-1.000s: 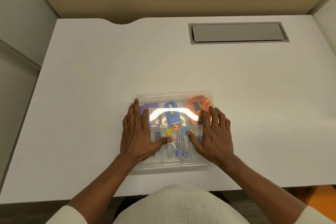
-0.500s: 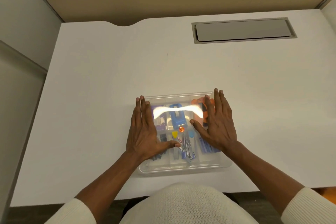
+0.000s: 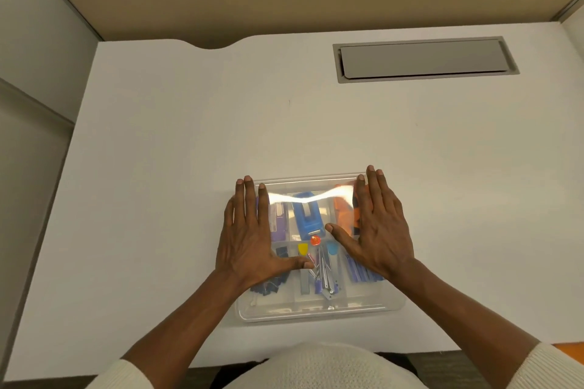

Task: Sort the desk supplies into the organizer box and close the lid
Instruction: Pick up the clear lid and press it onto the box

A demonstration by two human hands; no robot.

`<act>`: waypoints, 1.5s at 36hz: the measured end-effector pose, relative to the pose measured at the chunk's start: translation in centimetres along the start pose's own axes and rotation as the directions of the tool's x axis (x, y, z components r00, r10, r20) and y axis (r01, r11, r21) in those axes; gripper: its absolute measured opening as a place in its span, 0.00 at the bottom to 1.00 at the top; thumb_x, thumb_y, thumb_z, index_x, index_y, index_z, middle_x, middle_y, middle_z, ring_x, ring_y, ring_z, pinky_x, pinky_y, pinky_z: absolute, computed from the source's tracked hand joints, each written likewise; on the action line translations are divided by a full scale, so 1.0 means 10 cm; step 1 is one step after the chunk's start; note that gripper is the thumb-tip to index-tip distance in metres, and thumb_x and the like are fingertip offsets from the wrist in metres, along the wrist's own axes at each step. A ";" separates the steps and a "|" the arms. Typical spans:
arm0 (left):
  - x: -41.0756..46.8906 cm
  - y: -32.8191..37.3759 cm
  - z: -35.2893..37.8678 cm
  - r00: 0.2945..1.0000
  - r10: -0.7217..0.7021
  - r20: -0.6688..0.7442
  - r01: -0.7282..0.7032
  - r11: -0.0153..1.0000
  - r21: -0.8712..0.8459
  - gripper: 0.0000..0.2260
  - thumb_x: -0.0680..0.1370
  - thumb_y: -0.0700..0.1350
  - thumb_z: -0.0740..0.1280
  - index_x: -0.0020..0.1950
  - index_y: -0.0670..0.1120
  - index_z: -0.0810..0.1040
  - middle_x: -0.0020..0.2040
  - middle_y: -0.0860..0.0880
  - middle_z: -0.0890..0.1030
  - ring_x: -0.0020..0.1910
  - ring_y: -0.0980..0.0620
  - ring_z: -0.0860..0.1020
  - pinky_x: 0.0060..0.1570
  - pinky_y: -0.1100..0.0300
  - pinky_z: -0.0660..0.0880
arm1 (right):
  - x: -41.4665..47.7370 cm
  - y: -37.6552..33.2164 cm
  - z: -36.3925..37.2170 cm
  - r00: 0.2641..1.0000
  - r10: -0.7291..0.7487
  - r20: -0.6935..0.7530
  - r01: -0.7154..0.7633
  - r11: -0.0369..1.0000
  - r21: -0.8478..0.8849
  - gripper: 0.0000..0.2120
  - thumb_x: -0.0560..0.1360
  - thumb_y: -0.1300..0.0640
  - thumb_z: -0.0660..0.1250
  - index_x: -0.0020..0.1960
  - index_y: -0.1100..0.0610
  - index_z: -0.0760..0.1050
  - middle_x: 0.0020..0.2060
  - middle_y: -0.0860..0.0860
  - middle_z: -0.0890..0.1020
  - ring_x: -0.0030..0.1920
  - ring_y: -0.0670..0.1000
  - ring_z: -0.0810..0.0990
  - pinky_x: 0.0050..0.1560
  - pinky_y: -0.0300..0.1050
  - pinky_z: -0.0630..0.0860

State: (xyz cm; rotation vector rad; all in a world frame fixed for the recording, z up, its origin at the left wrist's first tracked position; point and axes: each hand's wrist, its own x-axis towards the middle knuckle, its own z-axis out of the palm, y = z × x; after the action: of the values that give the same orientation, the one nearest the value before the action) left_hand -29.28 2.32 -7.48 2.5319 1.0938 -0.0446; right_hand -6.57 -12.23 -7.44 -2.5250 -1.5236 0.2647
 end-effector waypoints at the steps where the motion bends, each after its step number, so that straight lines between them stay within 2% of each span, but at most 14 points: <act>1: 0.01 -0.01 0.01 1.000 0.000 -0.001 0.000 1.000 0.007 0.67 0.60 0.87 0.54 0.85 0.46 0.41 0.85 0.44 0.37 0.84 0.42 0.38 0.80 0.35 0.49 | 0.00 0.00 0.00 1.000 0.002 0.002 -0.002 1.000 0.005 0.52 0.75 0.25 0.55 0.83 0.56 0.40 0.83 0.54 0.41 0.83 0.55 0.40 0.81 0.59 0.55; 6: 0.01 0.00 0.02 1.000 0.002 -0.013 -0.001 0.999 0.044 0.66 0.61 0.86 0.56 0.85 0.44 0.42 0.85 0.43 0.38 0.84 0.41 0.39 0.80 0.35 0.49 | -0.01 -0.01 -0.01 1.000 -0.007 -0.007 0.007 1.000 0.008 0.52 0.75 0.26 0.57 0.83 0.58 0.41 0.83 0.56 0.41 0.83 0.56 0.40 0.81 0.60 0.54; 11: 0.01 0.03 -0.02 0.998 0.038 -0.043 -0.036 0.999 0.038 0.65 0.62 0.85 0.56 0.85 0.42 0.43 0.85 0.42 0.39 0.84 0.40 0.40 0.80 0.34 0.50 | -0.02 -0.04 -0.08 0.995 -0.093 -0.034 0.094 0.996 0.005 0.49 0.76 0.31 0.60 0.83 0.56 0.42 0.83 0.56 0.41 0.83 0.57 0.40 0.81 0.62 0.52; 15: 0.04 0.01 -0.02 0.996 0.067 -0.054 -0.066 0.998 0.021 0.66 0.63 0.83 0.62 0.84 0.42 0.43 0.85 0.42 0.39 0.84 0.41 0.40 0.80 0.34 0.51 | 0.00 -0.01 -0.03 0.996 -0.085 0.005 0.085 0.996 0.004 0.49 0.77 0.29 0.56 0.83 0.57 0.40 0.83 0.54 0.41 0.83 0.55 0.40 0.81 0.60 0.52; 18: 0.06 -0.01 0.00 0.996 0.070 -0.052 -0.070 0.998 0.011 0.65 0.63 0.83 0.62 0.85 0.43 0.43 0.85 0.44 0.40 0.85 0.43 0.41 0.81 0.36 0.51 | 0.02 0.02 0.01 0.996 -0.081 0.022 0.081 0.997 0.005 0.49 0.77 0.27 0.54 0.83 0.57 0.40 0.83 0.54 0.41 0.83 0.54 0.40 0.81 0.58 0.53; 25: 0.07 -0.04 0.05 0.996 0.064 -0.059 -0.064 0.998 -0.007 0.61 0.65 0.84 0.54 0.85 0.46 0.43 0.86 0.47 0.41 0.85 0.45 0.42 0.82 0.37 0.48 | 0.02 0.04 0.03 0.998 -0.066 -0.004 0.066 0.995 0.081 0.51 0.75 0.26 0.58 0.83 0.55 0.43 0.83 0.52 0.44 0.83 0.53 0.43 0.81 0.60 0.55; 34: 0.02 0.00 0.02 0.991 0.065 -0.113 -0.069 0.997 -0.031 0.58 0.68 0.83 0.54 0.85 0.46 0.44 0.86 0.44 0.42 0.85 0.42 0.43 0.81 0.35 0.52 | -0.01 0.02 0.03 0.996 -0.086 -0.013 0.086 0.996 0.014 0.50 0.77 0.27 0.56 0.83 0.57 0.40 0.83 0.54 0.41 0.83 0.54 0.41 0.81 0.58 0.54; 36: -0.04 0.03 -0.02 0.981 0.073 -0.179 -0.081 0.996 -0.038 0.54 0.71 0.80 0.55 0.85 0.47 0.48 0.86 0.43 0.47 0.85 0.41 0.48 0.81 0.38 0.54 | -0.02 0.01 0.02 0.996 -0.089 -0.012 0.089 0.996 -0.009 0.49 0.77 0.27 0.55 0.83 0.58 0.40 0.83 0.54 0.41 0.83 0.54 0.40 0.81 0.58 0.53; 39: -0.16 0.07 0.00 0.971 0.051 -0.233 -0.048 0.999 0.019 0.45 0.76 0.74 0.58 0.82 0.45 0.60 0.84 0.41 0.57 0.83 0.40 0.57 0.79 0.42 0.62 | -0.03 0.01 0.01 0.996 -0.087 -0.008 0.087 0.996 -0.037 0.49 0.77 0.27 0.53 0.83 0.58 0.40 0.83 0.55 0.41 0.83 0.54 0.40 0.81 0.57 0.52; 41: -0.27 0.08 0.07 0.975 -0.039 -0.221 0.036 0.999 -0.019 0.42 0.79 0.73 0.53 0.82 0.45 0.61 0.85 0.42 0.55 0.84 0.42 0.55 0.78 0.44 0.64 | -0.03 0.00 0.00 0.996 -0.085 -0.006 0.084 0.995 -0.052 0.49 0.77 0.26 0.52 0.83 0.59 0.40 0.83 0.55 0.41 0.83 0.54 0.40 0.82 0.57 0.52; 43: -0.42 0.08 0.14 0.976 -0.104 -0.191 0.088 0.992 -0.089 0.42 0.79 0.73 0.48 0.84 0.47 0.55 0.86 0.45 0.50 0.85 0.44 0.51 0.79 0.42 0.62 | -0.03 0.01 -0.01 0.997 -0.083 0.001 0.083 0.994 -0.064 0.49 0.77 0.26 0.51 0.83 0.59 0.41 0.83 0.56 0.41 0.83 0.54 0.39 0.82 0.57 0.51; 48: -0.84 0.07 0.21 0.987 -0.068 -0.144 0.055 0.994 -0.091 0.44 0.79 0.73 0.49 0.85 0.46 0.47 0.86 0.45 0.42 0.85 0.45 0.43 0.81 0.37 0.53 | -0.03 0.00 -0.01 0.997 -0.081 0.005 0.081 0.994 -0.074 0.49 0.77 0.26 0.50 0.83 0.59 0.41 0.83 0.56 0.41 0.83 0.55 0.39 0.82 0.57 0.51; 54: -0.94 0.06 0.25 0.990 -0.048 -0.136 0.032 0.993 -0.112 0.48 0.76 0.75 0.52 0.85 0.42 0.49 0.86 0.43 0.43 0.85 0.43 0.44 0.81 0.36 0.50 | -0.02 -0.01 0.00 0.998 -0.067 0.010 0.068 0.995 -0.068 0.49 0.77 0.26 0.50 0.83 0.58 0.39 0.83 0.54 0.40 0.83 0.54 0.39 0.82 0.57 0.52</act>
State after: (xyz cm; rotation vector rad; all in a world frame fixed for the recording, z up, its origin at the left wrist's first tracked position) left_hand -35.12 -5.50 -7.89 2.4451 1.1663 0.1788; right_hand -6.69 -12.33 -7.39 -2.5208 -1.6444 0.2168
